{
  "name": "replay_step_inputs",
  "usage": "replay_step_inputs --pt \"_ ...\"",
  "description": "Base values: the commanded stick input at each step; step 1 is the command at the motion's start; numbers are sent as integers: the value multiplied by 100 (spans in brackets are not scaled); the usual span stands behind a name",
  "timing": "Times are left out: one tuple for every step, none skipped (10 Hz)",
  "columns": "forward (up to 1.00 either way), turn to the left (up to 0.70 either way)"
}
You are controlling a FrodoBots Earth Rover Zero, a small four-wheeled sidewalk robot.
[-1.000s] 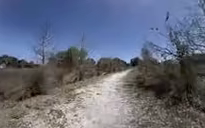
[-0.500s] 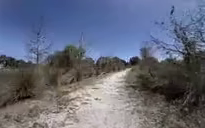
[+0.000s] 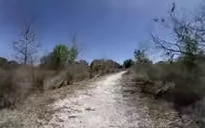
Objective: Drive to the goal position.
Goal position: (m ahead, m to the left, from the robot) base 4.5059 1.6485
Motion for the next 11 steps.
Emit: replay_step_inputs --pt "70 0" --pt "70 0" --pt "70 0" --pt "70 -6" --pt "70 -22" --pt "70 -35" --pt "70 -35" --pt "70 -29" --pt "70 -12" --pt "70 0" --pt "70 0"
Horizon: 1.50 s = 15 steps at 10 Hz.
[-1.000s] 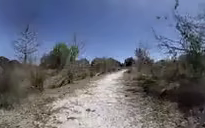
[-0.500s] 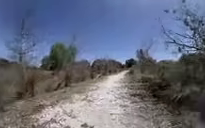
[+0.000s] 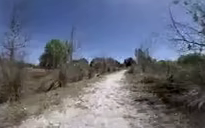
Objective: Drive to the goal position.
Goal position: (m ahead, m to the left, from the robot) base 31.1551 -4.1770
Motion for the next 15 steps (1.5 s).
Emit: replay_step_inputs --pt "70 0" --pt "70 0" --pt "70 0" --pt "70 0" --pt "70 0" --pt "70 0" --pt "70 0" --pt "70 0" --pt "70 0" --pt "70 0" --pt "70 0" --pt "70 0" --pt "70 0" --pt "70 0" --pt "70 0"
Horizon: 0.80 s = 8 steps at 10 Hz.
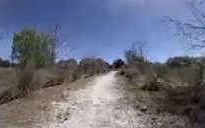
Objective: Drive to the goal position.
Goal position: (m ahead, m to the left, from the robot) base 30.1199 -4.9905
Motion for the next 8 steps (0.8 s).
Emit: replay_step_inputs --pt "70 0" --pt "70 0" --pt "70 0" --pt "70 0" --pt "70 0" --pt "70 0" --pt "70 0" --pt "70 0"
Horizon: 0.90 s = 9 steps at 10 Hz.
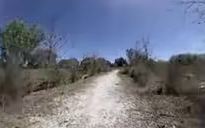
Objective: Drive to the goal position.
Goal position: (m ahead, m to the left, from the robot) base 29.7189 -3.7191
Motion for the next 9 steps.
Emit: replay_step_inputs --pt "70 0" --pt "70 0" --pt "70 -2" --pt "70 -25" --pt "70 -35" --pt "70 -35" --pt "70 -35" --pt "70 0" --pt "70 0"
